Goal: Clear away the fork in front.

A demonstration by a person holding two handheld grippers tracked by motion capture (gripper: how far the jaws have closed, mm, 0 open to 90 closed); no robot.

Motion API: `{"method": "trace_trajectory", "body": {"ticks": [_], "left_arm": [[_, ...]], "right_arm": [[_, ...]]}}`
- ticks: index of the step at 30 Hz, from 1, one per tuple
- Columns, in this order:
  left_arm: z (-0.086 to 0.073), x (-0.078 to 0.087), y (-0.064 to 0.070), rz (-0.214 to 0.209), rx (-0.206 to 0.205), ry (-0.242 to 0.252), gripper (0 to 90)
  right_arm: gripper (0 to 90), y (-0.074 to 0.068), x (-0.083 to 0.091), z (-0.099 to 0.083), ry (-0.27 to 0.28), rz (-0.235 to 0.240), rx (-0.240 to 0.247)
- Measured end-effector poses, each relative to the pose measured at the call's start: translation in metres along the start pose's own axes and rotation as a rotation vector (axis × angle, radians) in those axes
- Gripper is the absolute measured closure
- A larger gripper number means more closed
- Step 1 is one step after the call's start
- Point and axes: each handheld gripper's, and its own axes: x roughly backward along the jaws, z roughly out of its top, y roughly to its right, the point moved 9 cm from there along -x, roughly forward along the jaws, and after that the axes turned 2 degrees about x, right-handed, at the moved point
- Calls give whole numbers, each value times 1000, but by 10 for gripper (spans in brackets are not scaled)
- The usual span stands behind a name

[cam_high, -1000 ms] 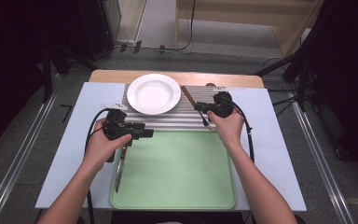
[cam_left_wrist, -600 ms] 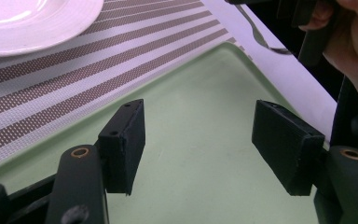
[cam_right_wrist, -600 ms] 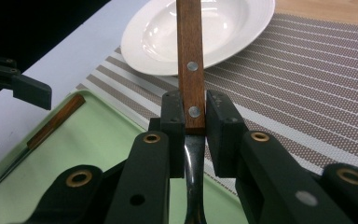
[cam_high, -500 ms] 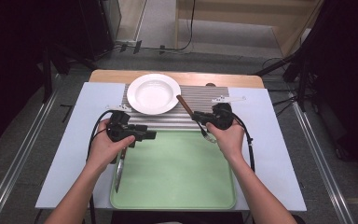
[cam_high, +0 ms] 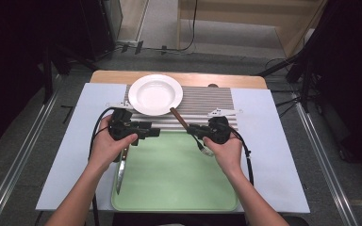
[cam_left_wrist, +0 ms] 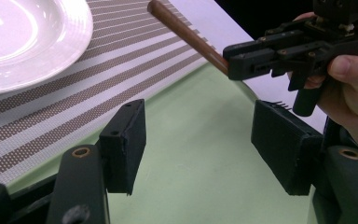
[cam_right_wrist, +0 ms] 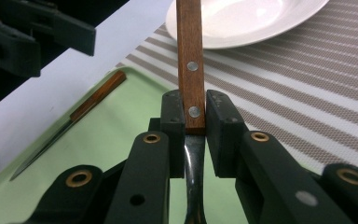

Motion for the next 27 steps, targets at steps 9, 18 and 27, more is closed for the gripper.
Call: {"method": "trace_trajectory", "body": {"ticks": [9, 18, 27], "left_arm": [[2, -5, 4, -1, -9, -6, 344], [6, -8, 5, 13, -31, 23, 379], [12, -14, 5, 6, -11, 54, 374]], "right_arm": [[767, -12, 0, -8, 23, 8, 7], [767, -33, -6, -9, 36, 54, 34], [767, -41, -4, -6, 79, 51, 63]]}}
